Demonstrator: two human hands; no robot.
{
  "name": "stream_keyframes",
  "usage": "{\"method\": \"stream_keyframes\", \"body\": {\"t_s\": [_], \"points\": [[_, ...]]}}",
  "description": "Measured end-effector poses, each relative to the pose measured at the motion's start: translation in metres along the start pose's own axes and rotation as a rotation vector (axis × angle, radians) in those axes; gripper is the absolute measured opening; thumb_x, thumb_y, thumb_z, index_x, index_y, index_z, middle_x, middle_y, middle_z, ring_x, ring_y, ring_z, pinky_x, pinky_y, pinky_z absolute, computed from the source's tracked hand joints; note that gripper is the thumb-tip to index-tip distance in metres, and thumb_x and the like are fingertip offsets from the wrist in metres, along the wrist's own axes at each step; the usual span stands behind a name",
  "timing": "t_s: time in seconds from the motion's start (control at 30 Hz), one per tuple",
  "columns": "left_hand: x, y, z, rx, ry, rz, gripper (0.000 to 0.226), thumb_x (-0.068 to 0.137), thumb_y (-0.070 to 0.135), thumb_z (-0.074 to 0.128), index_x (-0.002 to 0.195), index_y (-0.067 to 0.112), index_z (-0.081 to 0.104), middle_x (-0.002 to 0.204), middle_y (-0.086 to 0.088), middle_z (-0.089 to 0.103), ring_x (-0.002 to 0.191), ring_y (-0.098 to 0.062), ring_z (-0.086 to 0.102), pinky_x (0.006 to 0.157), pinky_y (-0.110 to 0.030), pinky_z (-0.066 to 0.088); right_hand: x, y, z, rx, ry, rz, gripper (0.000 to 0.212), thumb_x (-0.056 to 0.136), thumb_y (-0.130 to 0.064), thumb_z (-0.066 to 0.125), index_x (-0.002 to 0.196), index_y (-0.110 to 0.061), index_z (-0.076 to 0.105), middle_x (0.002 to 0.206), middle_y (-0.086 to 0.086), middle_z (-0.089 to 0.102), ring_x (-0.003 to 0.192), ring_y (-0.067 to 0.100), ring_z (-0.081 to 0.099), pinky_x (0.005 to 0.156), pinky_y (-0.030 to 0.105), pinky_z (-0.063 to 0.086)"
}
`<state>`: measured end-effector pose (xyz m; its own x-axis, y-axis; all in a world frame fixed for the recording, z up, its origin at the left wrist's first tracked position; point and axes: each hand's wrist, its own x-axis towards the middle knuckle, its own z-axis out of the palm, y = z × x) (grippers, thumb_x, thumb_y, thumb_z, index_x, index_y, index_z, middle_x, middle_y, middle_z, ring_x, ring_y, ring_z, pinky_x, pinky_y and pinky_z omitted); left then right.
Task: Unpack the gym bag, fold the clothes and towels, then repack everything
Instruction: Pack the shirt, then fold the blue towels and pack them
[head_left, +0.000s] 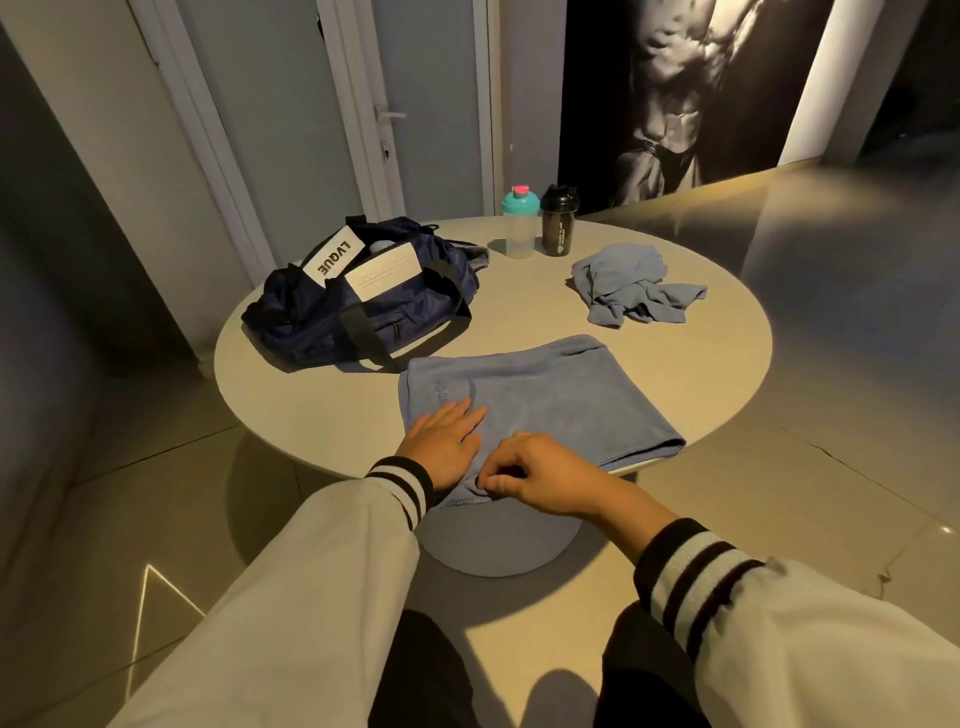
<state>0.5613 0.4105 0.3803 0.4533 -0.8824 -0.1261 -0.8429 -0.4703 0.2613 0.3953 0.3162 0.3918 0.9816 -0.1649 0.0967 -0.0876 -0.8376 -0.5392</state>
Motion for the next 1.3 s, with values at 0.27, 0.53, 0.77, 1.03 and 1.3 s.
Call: {"method": "stream_keyframes", "body": {"t_s": [0.27,0.53,0.77,1.03,1.3], "points": [[0.020,0.028,-0.017,0.121,0.014,-0.198,0.047,0.102,0.027,0.039,0.148,0.023,0.043,0.156,-0.008,0.040,0.142,-0.034,0.032,0.116,-0.048,0.029,0.016,0.043,-0.019,-0.104,0.376,0.321,0.028,0.096,-0.025,0.059,0.121,-0.017,0.068,0.112,0.010,0.061,0.106,0.029,0.055,0.091,0.042,0.049],[0.100,0.094,-0.016,-0.106,-0.007,-0.008,0.053,0.100,0.023,0.049,0.152,0.027,0.042,0.158,0.001,0.040,0.145,-0.029,0.034,0.118,-0.048,0.031,0.041,0.112,-0.066,-0.126,0.360,0.609,0.046,0.096,-0.021,0.053,0.141,-0.012,0.054,0.144,0.018,0.049,0.132,0.038,0.042,0.110,0.046,0.039],[0.167,0.114,-0.020,-0.230,0.015,0.018,0.044,0.103,0.023,0.046,0.147,0.027,0.049,0.157,-0.009,0.039,0.145,-0.032,0.031,0.120,-0.043,0.024,0.044,0.143,-0.063,-0.185,0.388,0.726,0.042,0.097,-0.026,0.042,0.138,-0.025,0.050,0.139,0.010,0.049,0.126,0.035,0.039,0.096,0.042,0.034],[0.182,0.128,0.001,-0.200,0.066,-0.028,0.022,0.088,0.032,0.043,0.100,0.032,0.061,0.111,-0.001,0.063,0.112,-0.026,0.056,0.097,-0.042,0.045,0.042,0.147,-0.061,-0.215,0.421,0.642,0.041,0.095,-0.017,0.040,0.132,-0.025,0.056,0.136,0.001,0.054,0.122,0.026,0.041,0.093,0.040,0.031],[0.170,0.135,-0.004,-0.337,0.050,-0.024,0.017,0.084,0.028,0.059,0.076,0.029,0.044,0.085,0.008,0.051,0.107,-0.026,0.054,0.094,-0.042,0.044,0.033,0.145,-0.057,-0.072,0.550,0.554,0.051,0.089,-0.007,0.046,0.136,-0.022,0.057,0.145,-0.002,0.051,0.123,0.025,0.050,0.101,0.037,0.032]]}}
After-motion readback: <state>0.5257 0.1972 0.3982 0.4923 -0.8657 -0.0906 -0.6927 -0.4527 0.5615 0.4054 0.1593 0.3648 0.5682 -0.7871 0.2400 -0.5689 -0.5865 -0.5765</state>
